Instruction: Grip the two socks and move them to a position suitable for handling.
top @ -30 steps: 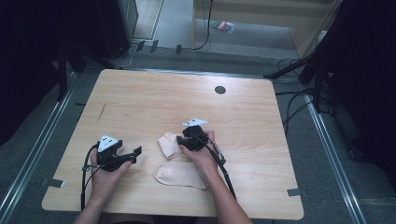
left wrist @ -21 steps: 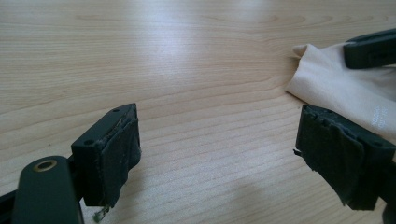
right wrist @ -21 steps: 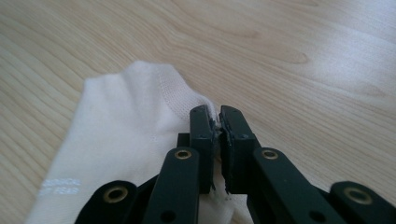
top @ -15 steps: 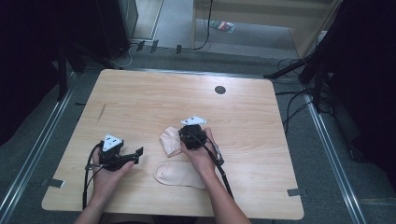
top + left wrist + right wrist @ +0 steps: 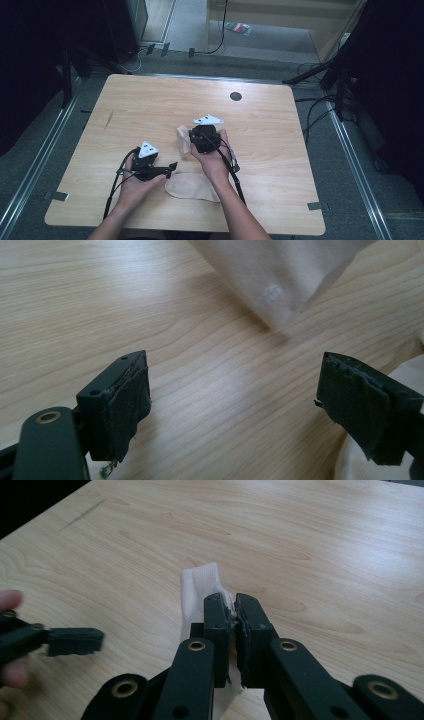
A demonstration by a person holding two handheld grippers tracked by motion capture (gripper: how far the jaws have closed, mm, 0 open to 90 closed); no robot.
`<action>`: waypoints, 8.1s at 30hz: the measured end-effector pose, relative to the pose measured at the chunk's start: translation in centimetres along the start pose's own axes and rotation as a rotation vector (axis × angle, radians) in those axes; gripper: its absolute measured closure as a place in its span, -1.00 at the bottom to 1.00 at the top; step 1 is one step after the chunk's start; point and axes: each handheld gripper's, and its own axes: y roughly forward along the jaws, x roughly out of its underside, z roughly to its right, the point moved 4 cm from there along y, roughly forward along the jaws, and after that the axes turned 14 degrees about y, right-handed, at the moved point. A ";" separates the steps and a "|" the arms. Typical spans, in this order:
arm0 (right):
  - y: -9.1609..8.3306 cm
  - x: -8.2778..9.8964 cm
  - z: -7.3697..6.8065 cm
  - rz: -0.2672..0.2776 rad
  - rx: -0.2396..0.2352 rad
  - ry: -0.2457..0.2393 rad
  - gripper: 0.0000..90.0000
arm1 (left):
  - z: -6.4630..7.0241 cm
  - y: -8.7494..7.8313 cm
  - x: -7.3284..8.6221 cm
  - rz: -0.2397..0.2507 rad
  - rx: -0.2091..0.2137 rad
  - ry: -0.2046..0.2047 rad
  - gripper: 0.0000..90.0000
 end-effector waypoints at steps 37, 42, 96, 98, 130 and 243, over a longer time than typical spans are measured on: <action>-0.6 0.1 -1.4 0.028 -0.079 0.040 0.96 | -1.8 -1.7 -1.5 0.001 -0.276 0.108 0.99; -1.0 -0.2 -1.1 0.050 -0.081 0.032 0.98 | -1.6 -2.0 -1.7 0.074 -0.224 0.095 0.70; -2.7 0.8 3.3 0.056 -0.096 0.066 0.98 | -3.6 2.9 -2.2 0.042 0.019 -0.139 0.07; -2.9 0.7 3.4 0.057 -0.096 0.071 0.98 | -3.4 3.5 -2.4 0.024 0.038 -0.146 -0.06; -2.7 0.3 2.6 0.052 -0.134 0.079 0.98 | -4.2 2.8 -4.3 0.088 0.034 -0.049 0.57; -5.3 3.2 6.6 0.056 -0.013 -0.021 0.97 | -1.0 -3.4 -4.4 0.142 -0.027 -0.025 0.98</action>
